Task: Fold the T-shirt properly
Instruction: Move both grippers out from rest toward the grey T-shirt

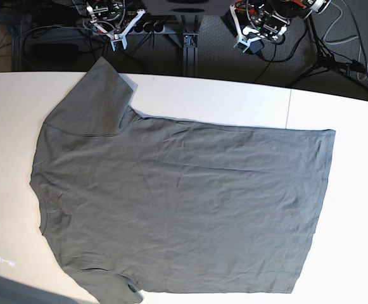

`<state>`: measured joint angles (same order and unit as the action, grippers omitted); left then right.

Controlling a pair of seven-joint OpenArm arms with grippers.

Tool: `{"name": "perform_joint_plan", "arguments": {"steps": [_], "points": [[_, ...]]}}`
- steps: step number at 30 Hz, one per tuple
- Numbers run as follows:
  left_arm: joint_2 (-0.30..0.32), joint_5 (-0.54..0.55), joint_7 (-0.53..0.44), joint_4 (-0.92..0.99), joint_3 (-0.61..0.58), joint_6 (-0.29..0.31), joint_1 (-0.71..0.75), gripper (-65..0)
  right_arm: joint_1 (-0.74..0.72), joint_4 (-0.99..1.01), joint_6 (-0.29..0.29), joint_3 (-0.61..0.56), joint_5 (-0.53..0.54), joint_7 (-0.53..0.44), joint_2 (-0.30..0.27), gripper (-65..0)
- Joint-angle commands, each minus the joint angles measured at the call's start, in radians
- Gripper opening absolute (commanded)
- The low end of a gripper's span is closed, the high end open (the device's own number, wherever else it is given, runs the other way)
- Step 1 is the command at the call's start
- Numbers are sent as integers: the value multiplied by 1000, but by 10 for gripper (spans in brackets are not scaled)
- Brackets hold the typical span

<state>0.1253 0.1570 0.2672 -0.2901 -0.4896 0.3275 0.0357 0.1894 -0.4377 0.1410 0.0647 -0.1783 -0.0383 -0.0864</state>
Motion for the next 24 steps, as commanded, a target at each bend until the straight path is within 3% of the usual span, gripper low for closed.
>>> {"name": "perform_joint_plan", "arguments": {"steps": [1,6,10,13,19,24], "points": [[24,12,12,-25,0,34,4,-534,29,-34,-32,2,2,-8,-16,-496],[114,73,66,-183,0,88,70,-534,175,-212,-29,2,2,-5,-65,-496],[193,145,101,-361,29,89,155,-534,293,-386,-2,2,49,56,-116,-496],[239,167,104,-514,128,90,243,-534,391,-534,19,2,116,77,-161,-496],[283,254,180,-853,394,237,440,-534,565,-816,24,2,192,116,-249,-496],[336,376,236,-1140,507,246,586,-534,685,-1031,24,2,235,161,-307,-496]]}}
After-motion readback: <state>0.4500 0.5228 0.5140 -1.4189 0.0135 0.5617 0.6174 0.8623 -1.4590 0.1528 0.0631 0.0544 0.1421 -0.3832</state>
